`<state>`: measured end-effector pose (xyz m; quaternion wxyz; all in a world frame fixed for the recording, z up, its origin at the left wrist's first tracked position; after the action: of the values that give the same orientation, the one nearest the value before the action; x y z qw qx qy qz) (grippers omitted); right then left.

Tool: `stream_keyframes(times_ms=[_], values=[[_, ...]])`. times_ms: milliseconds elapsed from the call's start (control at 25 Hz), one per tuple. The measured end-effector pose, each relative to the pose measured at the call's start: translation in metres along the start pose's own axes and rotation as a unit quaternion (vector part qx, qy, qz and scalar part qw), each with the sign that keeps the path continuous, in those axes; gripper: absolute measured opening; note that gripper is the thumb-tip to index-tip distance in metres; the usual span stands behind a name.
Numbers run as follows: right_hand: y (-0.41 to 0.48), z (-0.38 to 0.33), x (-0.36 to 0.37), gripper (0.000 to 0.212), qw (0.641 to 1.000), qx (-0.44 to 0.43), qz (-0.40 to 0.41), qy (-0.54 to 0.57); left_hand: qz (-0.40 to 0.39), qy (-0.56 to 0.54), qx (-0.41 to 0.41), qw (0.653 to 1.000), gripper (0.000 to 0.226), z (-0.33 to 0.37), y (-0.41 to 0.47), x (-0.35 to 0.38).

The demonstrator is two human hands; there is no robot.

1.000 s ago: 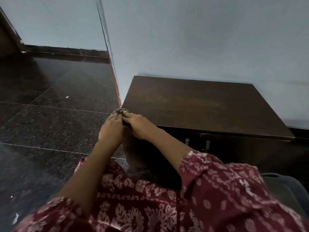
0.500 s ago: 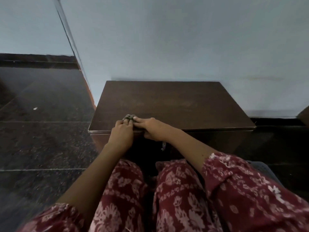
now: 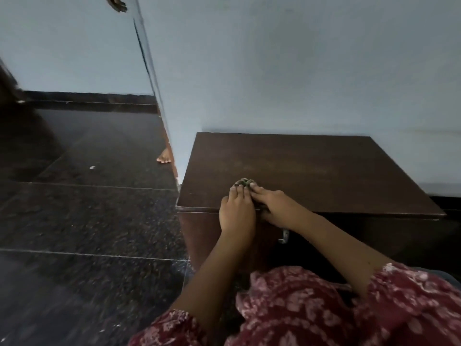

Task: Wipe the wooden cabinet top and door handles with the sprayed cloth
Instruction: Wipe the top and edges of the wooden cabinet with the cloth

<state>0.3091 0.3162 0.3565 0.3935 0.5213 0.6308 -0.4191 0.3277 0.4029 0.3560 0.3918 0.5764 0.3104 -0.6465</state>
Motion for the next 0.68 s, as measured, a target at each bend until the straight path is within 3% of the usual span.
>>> stream_keyframes(times_ms=[320, 480, 680], values=[[0.044, -0.072, 0.018, 0.060, 0.993, -0.117, -0.033, -0.005, 0.022, -0.032, -0.102, 0.994, 0.053, -0.085, -0.026, -0.005], [0.028, -0.047, 0.007, 0.062, 0.990, -0.112, -0.064, -0.052, 0.016, -0.033, -0.020, 0.999, 0.061, -0.069, -0.016, 0.005], [-0.022, 0.030, -0.012, 0.066, 0.998, -0.017, -0.048, -0.047, 0.001, -0.057, 0.089, 0.994, 0.059, 0.013, 0.001, 0.014]])
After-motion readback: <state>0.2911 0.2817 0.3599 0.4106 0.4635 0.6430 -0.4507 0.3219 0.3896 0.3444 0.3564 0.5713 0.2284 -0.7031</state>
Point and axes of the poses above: each hand's wrist, its own y-axis towards the middle knuckle, its own x-axis out of the palm, z = x × y, the point moved 5 cm from there along y, towards the middle knuckle, and after that the axes turned 3 degrees about -x, right-handed, at the moved point
